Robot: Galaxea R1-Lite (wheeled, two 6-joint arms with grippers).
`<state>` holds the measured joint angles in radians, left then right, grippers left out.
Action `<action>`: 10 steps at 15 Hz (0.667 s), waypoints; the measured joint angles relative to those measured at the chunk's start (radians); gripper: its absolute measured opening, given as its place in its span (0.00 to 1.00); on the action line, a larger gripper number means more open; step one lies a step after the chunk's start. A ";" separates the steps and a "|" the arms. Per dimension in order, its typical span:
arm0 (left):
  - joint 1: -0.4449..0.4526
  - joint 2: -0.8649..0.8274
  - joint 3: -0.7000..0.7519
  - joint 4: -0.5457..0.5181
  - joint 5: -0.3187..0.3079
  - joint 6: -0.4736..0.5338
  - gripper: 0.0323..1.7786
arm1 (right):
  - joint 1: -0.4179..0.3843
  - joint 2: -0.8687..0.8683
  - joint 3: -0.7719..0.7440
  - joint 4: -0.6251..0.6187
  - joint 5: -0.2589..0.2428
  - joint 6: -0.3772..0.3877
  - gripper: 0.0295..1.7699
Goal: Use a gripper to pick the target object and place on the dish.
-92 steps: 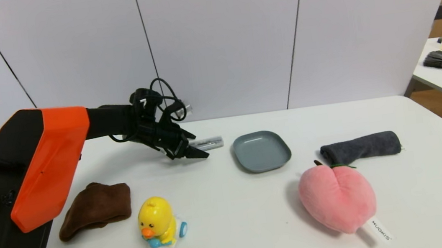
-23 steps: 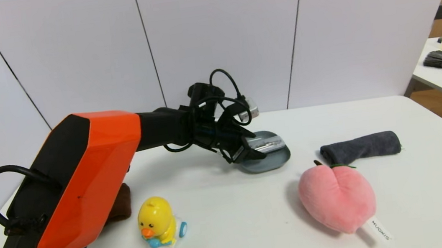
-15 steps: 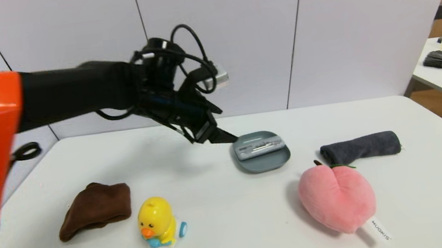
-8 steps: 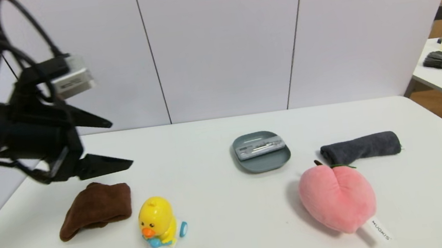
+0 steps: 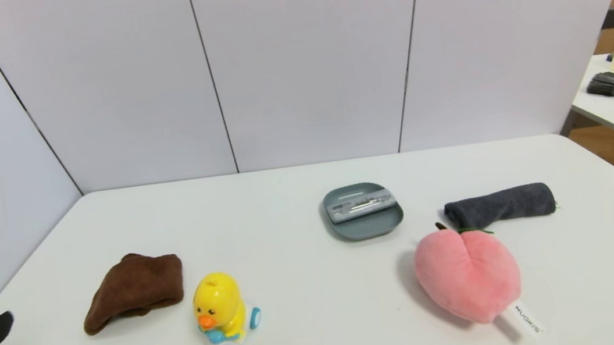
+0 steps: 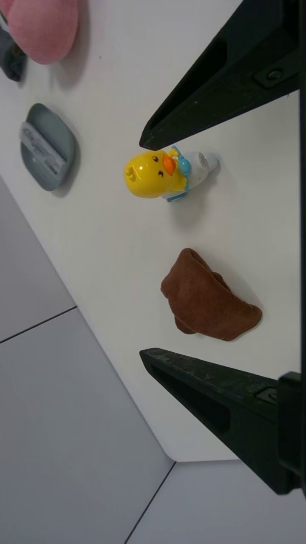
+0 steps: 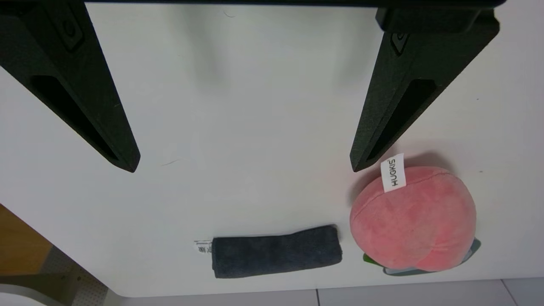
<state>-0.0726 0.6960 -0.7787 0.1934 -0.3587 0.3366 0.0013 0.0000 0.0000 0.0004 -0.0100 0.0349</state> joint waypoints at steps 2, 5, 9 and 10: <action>0.008 -0.157 0.098 -0.069 0.011 -0.033 0.94 | 0.000 0.000 0.000 0.001 0.000 0.000 0.97; 0.024 -0.335 0.234 -0.107 0.020 -0.061 0.95 | 0.000 0.000 0.000 0.001 0.000 0.000 0.97; 0.071 -0.489 0.372 -0.119 0.028 -0.114 0.95 | 0.000 0.000 0.000 0.000 0.000 0.000 0.97; 0.077 -0.522 0.412 -0.119 0.038 -0.129 0.95 | 0.000 0.000 0.000 0.000 0.000 0.000 0.97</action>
<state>0.0047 0.1736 -0.3670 0.0745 -0.3209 0.2077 0.0013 0.0000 0.0000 0.0009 -0.0100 0.0351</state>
